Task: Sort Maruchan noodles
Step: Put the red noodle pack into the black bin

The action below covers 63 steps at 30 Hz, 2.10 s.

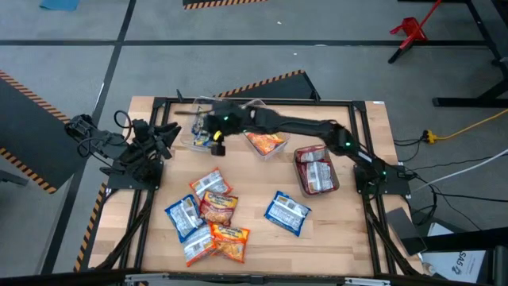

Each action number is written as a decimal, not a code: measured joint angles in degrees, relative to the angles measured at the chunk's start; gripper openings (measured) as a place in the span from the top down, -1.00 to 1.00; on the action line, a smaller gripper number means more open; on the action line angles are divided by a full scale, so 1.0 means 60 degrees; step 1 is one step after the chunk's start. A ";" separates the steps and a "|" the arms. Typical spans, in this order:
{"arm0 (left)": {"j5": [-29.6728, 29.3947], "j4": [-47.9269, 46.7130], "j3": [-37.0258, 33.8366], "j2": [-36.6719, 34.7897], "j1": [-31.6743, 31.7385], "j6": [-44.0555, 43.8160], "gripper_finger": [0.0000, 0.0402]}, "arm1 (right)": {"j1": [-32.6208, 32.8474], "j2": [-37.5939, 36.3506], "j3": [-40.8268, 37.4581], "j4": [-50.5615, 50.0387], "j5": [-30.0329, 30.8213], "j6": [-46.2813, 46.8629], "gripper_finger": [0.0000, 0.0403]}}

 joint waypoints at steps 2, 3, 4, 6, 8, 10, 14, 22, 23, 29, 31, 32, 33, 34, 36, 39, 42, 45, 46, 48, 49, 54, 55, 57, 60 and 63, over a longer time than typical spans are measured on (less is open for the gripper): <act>0.0018 0.0000 -0.0003 0.0001 0.0002 -0.0002 0.30 | 0.0180 -0.0258 0.0034 -0.0674 -0.0330 0.0270 0.59; 0.0071 0.0000 0.0000 0.0001 0.0002 0.0001 0.30 | 0.0292 -0.0303 0.0018 -0.1188 -0.0367 0.0298 0.54; 0.0121 0.0000 -0.0004 0.0001 0.0001 0.0001 0.30 | 0.0423 -0.0255 -0.0025 -0.1712 -0.0332 0.0320 0.47; 0.0203 -0.0024 0.0000 0.0001 0.0000 0.0001 0.30 | 0.0702 -0.0113 -0.0097 -0.2839 -0.0249 0.0323 0.31; 0.0279 -0.0112 0.0000 -0.0003 0.0002 0.0005 0.30 | 0.0980 -0.0104 -0.0079 -0.3620 -0.0319 0.0181 0.13; 0.0382 -0.0122 -0.0002 0.0001 0.0002 0.0005 0.30 | 0.1222 -0.0159 -0.0134 -0.4288 -0.0528 0.0020 -0.07; 0.0580 -0.0200 -0.0001 0.0000 0.0001 0.0070 0.30 | 0.1679 -0.0050 -0.0812 -0.4942 -0.0807 0.0206 -0.37; 0.0794 -0.0514 0.0000 -0.0003 0.0002 0.0063 0.30 | 0.2164 -0.0071 -0.2078 -0.4028 -0.1034 0.1399 -0.50; 0.0794 -0.0514 -0.0003 -0.0003 0.0002 0.0063 0.30 | 0.2252 -0.0071 -0.2299 -0.3833 -0.0978 0.1538 -0.49; 0.0799 -0.0695 -0.0003 0.0000 0.0002 0.0063 0.30 | 0.2841 -0.0070 -0.3661 -0.2580 -0.0602 0.2160 -0.47; 0.0798 -0.0744 0.0000 0.0001 0.0000 0.0063 0.30 | 0.3030 -0.0068 -0.3999 -0.2121 -0.0379 0.2282 -0.47; 0.0801 -0.0795 0.0000 0.0000 0.0002 0.0063 0.30 | 0.3119 -0.0068 -0.4149 -0.1807 -0.0139 0.2386 -0.47; 0.0798 -0.0848 0.0000 -0.0002 0.0002 0.0055 0.30 | 0.3196 -0.0071 -0.4295 -0.1535 0.0101 0.2420 -0.47; 0.0798 -0.0901 -0.0002 -0.0001 0.0000 0.0025 0.30 | 0.3247 -0.0071 -0.4437 -0.1318 0.0283 0.2455 -0.47; 0.0800 -0.0953 0.0000 0.0000 0.0002 0.0009 0.30 | 0.3303 -0.0064 -0.4593 -0.0936 0.0605 0.2644 -0.47; 0.0798 -0.0947 -0.0002 -0.0001 0.0002 0.0009 0.30 | 0.3289 -0.0068 -0.4603 -0.0502 0.0904 0.2819 -0.47; 0.0798 -0.0947 0.0000 0.0001 0.0002 0.0010 0.30 | 0.3229 -0.0015 -0.4622 -0.0283 0.0907 0.2826 -0.47; 0.0797 -0.0943 0.0000 0.0000 -0.0001 0.0010 0.30 | 0.3187 0.0087 -0.4622 -0.0188 0.0756 0.2879 -0.43; 0.0797 -0.0950 -0.0001 0.0001 0.0000 0.0010 0.30 | 0.3155 0.0179 -0.4605 -0.0082 0.0695 0.2894 -0.40; 0.0793 -0.0969 0.0000 0.0000 -0.0001 0.0009 0.30 | 0.3154 0.0288 -0.4624 -0.0221 0.0532 0.2968 -0.31; 0.0791 -0.0975 0.0000 -0.0003 0.0001 0.0010 0.30 | 0.3154 0.0375 -0.4625 -0.0154 0.0451 0.2977 -0.26; 0.0796 -0.1177 -0.0003 0.0000 0.0001 0.0003 0.30 | 0.3153 0.0471 -0.4607 -0.0021 0.0356 0.3017 0.04; 0.0794 -0.1173 -0.0004 0.0001 0.0002 0.0001 0.30 | 0.3146 0.0471 -0.4602 -0.0056 0.0350 0.3059 0.11; 0.0792 -0.1163 -0.0004 -0.0003 -0.0001 0.0003 0.30 | 0.3128 0.0471 -0.4592 -0.0125 0.0364 0.3110 0.27; 0.0788 -0.1168 -0.0004 -0.0003 -0.0001 0.0005 0.30 | 0.3077 0.0471 -0.4592 -0.0167 0.0311 0.3164 0.55; 0.0785 -0.1176 -0.0004 -0.0003 0.0002 0.0005 0.30 | 0.3041 0.0471 -0.4592 -0.0205 0.0216 0.3252 0.86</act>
